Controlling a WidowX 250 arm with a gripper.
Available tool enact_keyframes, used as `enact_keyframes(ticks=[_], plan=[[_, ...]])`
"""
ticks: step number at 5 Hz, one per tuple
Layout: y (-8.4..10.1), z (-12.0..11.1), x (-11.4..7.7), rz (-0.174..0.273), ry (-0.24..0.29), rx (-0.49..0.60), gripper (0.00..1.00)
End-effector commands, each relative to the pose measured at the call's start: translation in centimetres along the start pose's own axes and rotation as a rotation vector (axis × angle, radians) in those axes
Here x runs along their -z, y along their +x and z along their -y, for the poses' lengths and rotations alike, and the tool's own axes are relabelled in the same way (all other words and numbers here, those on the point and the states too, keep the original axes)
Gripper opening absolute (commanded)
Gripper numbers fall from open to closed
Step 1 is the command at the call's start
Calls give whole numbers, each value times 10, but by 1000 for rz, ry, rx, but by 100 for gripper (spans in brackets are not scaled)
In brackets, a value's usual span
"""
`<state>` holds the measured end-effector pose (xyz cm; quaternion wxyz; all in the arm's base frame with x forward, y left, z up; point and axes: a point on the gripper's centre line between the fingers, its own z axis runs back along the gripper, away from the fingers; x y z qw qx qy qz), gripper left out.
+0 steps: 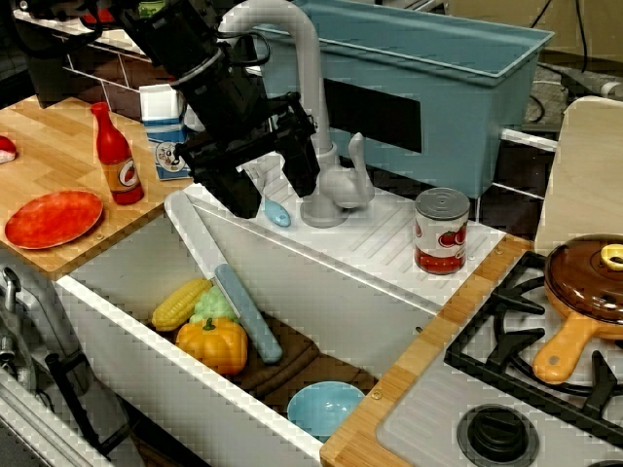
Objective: Lift bowl
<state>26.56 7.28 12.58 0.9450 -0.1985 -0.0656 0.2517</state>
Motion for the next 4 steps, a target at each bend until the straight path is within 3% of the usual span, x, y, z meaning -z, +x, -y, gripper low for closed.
enact_keyframes(ticks=[1,2,3,4], plan=[[0,0,0,0,0,0,100],[1,-7,50,-11,62,25,100],[0,-8,81,-19,104,58,100],[9,-9,108,-68,136,80,100]])
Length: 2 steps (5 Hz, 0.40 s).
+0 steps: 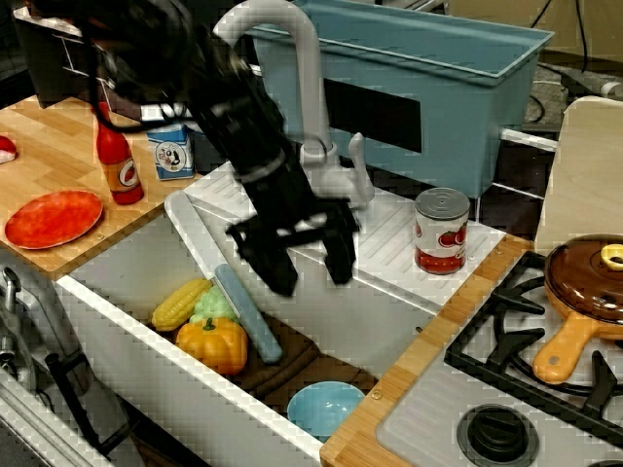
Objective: Lift bowl
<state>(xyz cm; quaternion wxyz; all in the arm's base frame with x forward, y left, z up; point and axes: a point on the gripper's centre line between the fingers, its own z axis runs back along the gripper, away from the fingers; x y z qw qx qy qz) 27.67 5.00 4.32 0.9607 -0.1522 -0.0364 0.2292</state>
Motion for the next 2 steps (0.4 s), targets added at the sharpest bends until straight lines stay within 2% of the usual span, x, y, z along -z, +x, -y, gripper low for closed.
enact_keyframes(ticks=[1,2], plan=[[22,-6,42,-54,69,101,100],[22,-25,52,-86,110,157,100]])
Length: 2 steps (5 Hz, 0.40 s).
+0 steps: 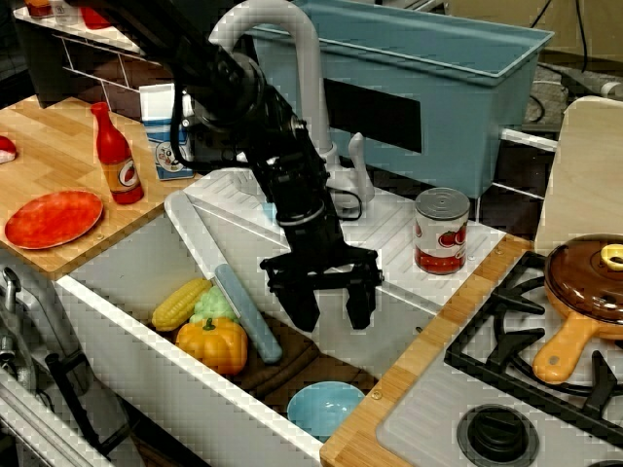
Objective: Lift bowl
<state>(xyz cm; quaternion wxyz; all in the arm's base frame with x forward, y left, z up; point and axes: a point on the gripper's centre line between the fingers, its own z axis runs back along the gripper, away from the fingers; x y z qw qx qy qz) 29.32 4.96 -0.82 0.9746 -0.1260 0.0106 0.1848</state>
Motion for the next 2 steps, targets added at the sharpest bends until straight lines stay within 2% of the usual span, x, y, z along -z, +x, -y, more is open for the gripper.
enact_keyframes(ticks=[1,2], plan=[[-5,-25,2,-26,37,121,100],[-27,-35,0,-27,28,170,100]])
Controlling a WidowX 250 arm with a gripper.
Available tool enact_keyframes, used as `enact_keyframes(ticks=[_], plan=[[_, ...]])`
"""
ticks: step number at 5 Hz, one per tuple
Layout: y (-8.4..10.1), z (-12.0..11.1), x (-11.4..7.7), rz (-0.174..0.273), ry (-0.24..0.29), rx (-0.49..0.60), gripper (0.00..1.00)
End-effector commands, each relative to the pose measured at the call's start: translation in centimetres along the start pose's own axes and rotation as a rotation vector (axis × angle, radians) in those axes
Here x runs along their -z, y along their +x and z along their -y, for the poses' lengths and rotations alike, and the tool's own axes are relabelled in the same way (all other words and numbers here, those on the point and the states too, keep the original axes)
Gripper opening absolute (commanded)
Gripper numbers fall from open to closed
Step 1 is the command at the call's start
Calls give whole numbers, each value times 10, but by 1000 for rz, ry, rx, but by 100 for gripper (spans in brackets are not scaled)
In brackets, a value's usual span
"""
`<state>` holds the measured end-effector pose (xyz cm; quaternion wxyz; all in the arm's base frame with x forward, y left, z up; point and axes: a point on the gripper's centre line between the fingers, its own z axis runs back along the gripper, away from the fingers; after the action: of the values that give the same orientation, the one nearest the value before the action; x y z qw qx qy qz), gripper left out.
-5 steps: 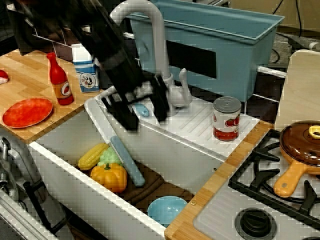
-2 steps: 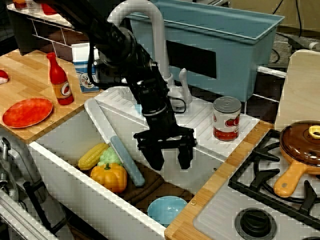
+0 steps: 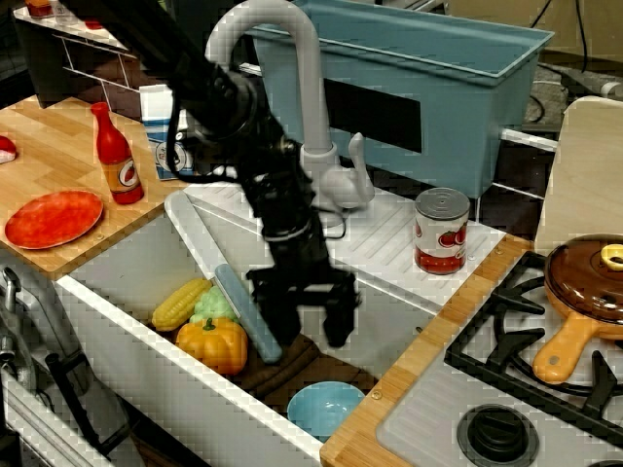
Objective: Lift bowl
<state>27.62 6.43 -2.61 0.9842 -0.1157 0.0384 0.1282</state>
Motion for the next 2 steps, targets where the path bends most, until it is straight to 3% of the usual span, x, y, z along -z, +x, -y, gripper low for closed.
enact_keyframes(ticks=[1,2], plan=[[-40,-20,1,22,4,72,100],[-49,-24,12,39,-1,64,100]])
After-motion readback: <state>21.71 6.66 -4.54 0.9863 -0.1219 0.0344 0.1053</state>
